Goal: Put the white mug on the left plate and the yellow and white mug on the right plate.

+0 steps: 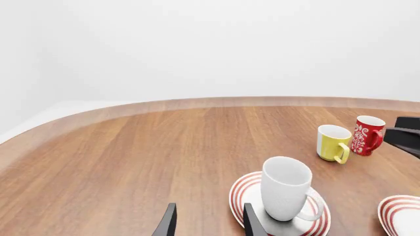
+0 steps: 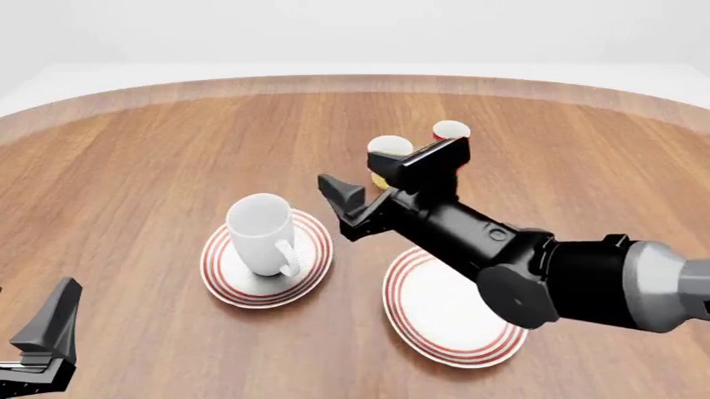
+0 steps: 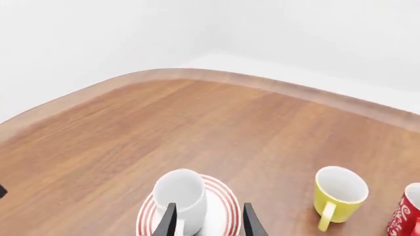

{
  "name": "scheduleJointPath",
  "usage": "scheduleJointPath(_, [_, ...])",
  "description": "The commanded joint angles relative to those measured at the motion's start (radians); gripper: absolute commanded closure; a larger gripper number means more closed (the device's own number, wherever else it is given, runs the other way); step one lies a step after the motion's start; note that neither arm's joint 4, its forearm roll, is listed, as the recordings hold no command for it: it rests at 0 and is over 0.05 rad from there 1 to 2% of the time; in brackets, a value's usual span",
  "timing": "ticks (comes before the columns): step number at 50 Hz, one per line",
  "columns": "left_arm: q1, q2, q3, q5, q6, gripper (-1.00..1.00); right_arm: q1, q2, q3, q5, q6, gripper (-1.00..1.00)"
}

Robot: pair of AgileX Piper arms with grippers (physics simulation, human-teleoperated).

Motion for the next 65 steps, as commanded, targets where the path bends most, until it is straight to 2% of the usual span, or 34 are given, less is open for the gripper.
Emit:
scheduleJointPath(1, [0.0, 0.0, 0.0, 0.0, 0.0, -1.0, -0.053, -0.106, 0.048, -0.002, -0.007, -1.0])
scheduleJointPath(14, [0.0, 0.0, 0.0, 0.0, 0.0, -1.0, -0.122, -0.196, 0.079, 0.008, -0.013, -1.0])
scheduleJointPath(27, [0.0, 0.0, 0.0, 0.0, 0.0, -1.0, -0.197, -0.211, 0.088, 0.003, -0.008, -1.0])
scheduleJointPath(46, [0.0, 0.0, 0.0, 0.0, 0.0, -1.0, -0.265, -0.126, 0.048, 0.0, 0.003, -1.0])
scheduleJointPath(65, [0.0, 0.0, 0.0, 0.0, 0.0, -1.0, -0.261, 0.001, -0.06, 0.061, -0.026, -1.0])
